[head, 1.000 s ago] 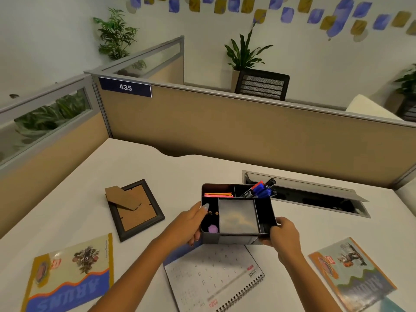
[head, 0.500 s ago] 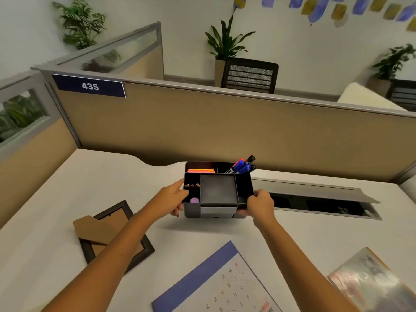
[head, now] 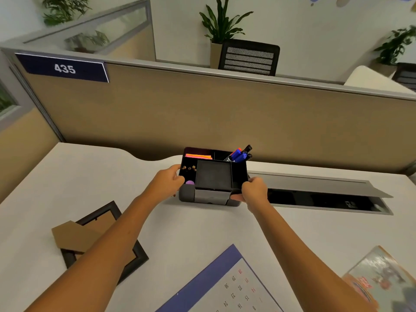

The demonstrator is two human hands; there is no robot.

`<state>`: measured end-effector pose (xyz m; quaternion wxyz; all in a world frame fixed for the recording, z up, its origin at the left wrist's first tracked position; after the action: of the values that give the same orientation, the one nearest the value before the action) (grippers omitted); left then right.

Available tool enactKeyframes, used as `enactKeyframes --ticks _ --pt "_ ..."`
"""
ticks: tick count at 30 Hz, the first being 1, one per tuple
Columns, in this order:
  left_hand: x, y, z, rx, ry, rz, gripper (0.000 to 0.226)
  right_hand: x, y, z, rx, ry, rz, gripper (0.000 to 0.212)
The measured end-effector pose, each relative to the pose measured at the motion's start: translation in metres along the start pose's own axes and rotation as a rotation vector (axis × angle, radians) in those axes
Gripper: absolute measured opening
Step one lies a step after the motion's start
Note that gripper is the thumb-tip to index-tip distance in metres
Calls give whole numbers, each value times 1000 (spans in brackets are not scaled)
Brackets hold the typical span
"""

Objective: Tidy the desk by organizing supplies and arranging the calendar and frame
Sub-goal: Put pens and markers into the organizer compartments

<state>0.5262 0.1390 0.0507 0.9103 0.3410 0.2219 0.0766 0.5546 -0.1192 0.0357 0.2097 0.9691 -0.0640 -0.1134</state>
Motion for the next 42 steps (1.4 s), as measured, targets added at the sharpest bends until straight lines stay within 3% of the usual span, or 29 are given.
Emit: enactKeyframes --ticks 9,14,17,21,28,37,42 --pt "0 -4 2 -41 8 26 45 1 7 -1 11 27 -40 9" --pt "-20 1 1 -84 -52 121 56 -16 15 -11 -163 289 -54 55" --pt "-41 -1 8 116 -215 272 57 -29 16 -15 -300 511 -13 83" --pt "-45 -13 9 300 -315 357 61 -36 9 -20 -517 637 -13 61" --pt "-45 -12 17 238 -333 489 41 -26 10 -19 -612 679 9 38" --pt "-40 -14 22 283 -349 548 40 -23 11 -19 -610 708 32 40" --pt "-53 -15 10 229 -311 534 49 -37 21 -5 -539 661 76 69"
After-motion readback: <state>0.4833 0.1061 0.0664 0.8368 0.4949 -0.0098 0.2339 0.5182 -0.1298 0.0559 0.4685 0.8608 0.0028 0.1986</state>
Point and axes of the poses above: each hand's wrist, its own x-axis towards the middle knuckle, its own y-axis out of the back of the hand, z = x × y, the point moved 8 cm from there along x, towards the middle knuckle, and after that the axes turned 15 degrees about y, right-handed, at the moved point
